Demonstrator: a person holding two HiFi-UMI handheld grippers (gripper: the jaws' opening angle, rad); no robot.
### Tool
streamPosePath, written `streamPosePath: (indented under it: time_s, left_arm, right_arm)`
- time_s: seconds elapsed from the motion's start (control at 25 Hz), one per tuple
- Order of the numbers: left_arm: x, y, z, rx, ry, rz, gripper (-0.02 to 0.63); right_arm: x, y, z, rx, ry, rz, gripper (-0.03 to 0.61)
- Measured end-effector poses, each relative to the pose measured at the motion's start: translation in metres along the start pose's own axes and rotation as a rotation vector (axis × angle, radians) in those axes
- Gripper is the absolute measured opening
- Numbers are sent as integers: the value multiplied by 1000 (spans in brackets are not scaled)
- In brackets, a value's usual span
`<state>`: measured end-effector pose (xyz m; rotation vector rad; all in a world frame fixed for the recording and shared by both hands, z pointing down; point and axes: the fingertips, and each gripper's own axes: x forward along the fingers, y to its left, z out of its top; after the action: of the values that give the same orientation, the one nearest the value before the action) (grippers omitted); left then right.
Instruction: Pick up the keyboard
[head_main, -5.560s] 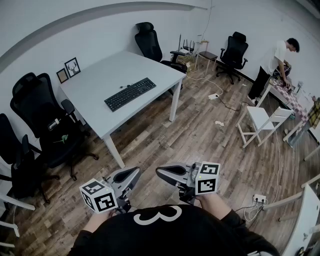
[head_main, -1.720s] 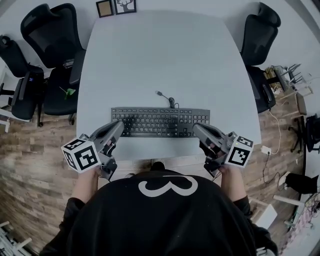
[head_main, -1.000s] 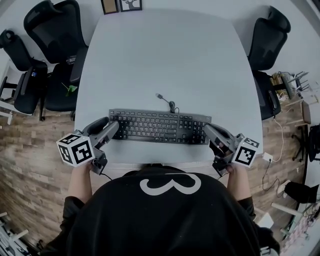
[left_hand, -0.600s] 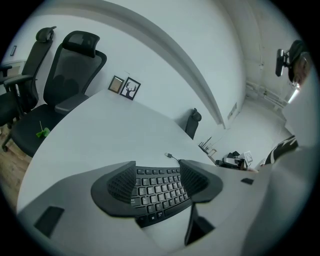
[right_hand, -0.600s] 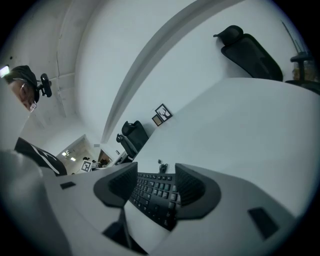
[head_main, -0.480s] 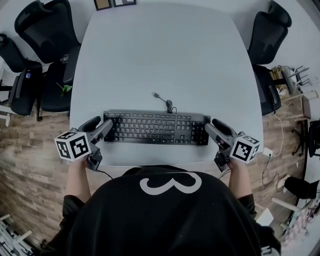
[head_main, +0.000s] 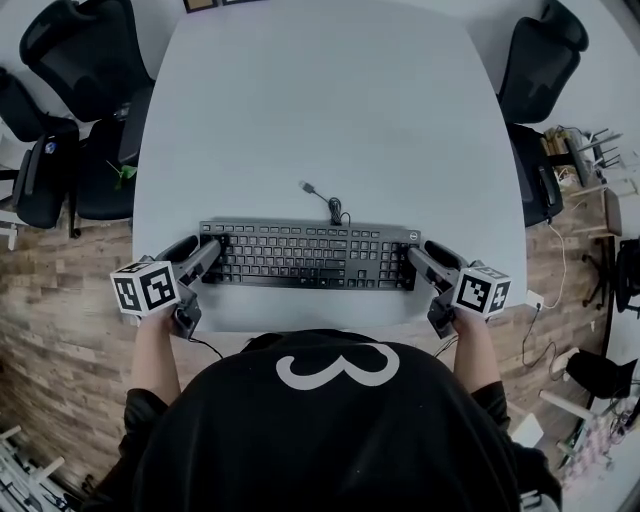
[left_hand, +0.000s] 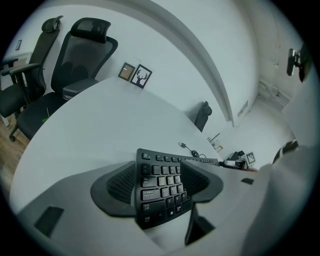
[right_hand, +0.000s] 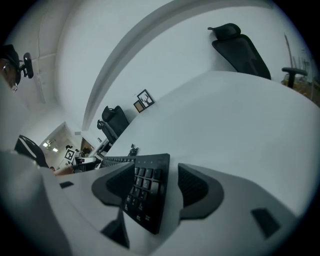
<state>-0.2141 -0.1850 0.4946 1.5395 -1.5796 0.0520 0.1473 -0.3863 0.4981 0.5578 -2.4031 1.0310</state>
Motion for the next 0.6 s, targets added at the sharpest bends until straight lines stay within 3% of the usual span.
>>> streamPosePath:
  time_s: [0.6]
  left_arm:
    - [15, 8, -7, -45, 31, 18, 273]
  right_arm:
    - [23, 11, -27, 29, 167, 84, 258]
